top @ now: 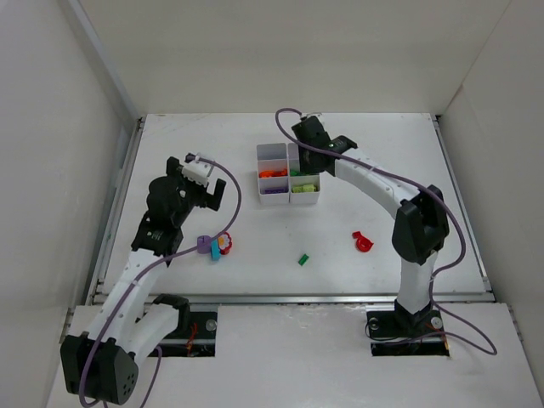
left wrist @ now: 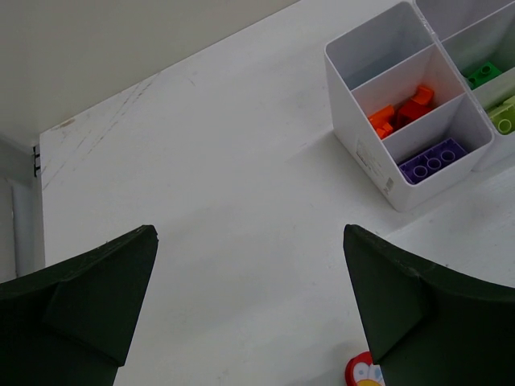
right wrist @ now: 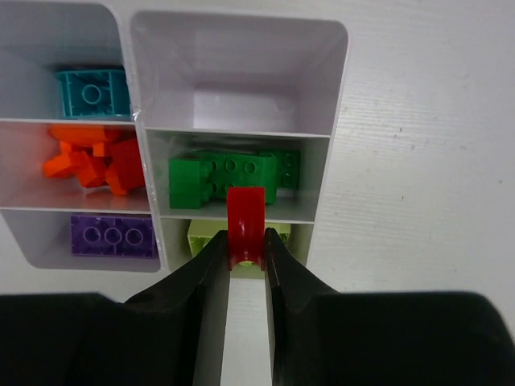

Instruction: Sort the legos into containers by color

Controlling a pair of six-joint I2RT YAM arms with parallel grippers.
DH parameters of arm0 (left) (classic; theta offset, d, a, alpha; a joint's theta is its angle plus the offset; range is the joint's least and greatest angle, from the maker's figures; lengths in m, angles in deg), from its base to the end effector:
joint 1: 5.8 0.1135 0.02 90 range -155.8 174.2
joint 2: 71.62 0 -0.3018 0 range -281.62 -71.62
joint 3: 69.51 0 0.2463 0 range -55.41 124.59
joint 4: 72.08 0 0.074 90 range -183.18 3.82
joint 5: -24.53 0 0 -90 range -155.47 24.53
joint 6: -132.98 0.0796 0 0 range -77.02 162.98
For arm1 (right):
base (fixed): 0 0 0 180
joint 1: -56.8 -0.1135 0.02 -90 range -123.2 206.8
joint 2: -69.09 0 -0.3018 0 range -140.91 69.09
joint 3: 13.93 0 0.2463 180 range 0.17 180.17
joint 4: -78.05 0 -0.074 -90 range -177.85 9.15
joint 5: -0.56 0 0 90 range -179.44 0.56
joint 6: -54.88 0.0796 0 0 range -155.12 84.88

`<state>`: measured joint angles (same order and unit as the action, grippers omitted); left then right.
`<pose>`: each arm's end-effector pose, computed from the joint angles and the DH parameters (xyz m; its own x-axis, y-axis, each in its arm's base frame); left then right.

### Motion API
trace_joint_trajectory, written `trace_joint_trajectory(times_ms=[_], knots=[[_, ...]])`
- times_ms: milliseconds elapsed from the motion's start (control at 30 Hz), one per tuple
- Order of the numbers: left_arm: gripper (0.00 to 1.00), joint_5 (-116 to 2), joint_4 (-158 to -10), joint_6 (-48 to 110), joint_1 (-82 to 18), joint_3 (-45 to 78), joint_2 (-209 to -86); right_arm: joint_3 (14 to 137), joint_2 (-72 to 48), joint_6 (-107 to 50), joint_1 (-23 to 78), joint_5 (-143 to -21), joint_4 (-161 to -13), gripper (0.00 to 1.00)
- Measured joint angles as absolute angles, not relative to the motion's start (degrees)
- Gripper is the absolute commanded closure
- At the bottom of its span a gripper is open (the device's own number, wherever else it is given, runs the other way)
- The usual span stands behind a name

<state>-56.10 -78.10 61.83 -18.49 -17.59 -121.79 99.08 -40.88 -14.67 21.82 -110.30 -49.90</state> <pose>0.2167 -0.0621 0.3414 0.0525 0.3149 -0.9477 0.3785 0.8719 0.3107 0.3984 0.2441 0.2982 -0.6998 -0.0912 -0.7085 -0.1066 0.9940 -0.0227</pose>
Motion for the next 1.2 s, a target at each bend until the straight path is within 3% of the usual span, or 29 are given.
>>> trace_joint_trajectory(times_ms=[1200], knots=[[0.00,-57.1,-80.7,60.4,-18.9,-18.4,-120.2,99.2,-41.1,-13.9,23.7,-110.6,-49.2,1.00]])
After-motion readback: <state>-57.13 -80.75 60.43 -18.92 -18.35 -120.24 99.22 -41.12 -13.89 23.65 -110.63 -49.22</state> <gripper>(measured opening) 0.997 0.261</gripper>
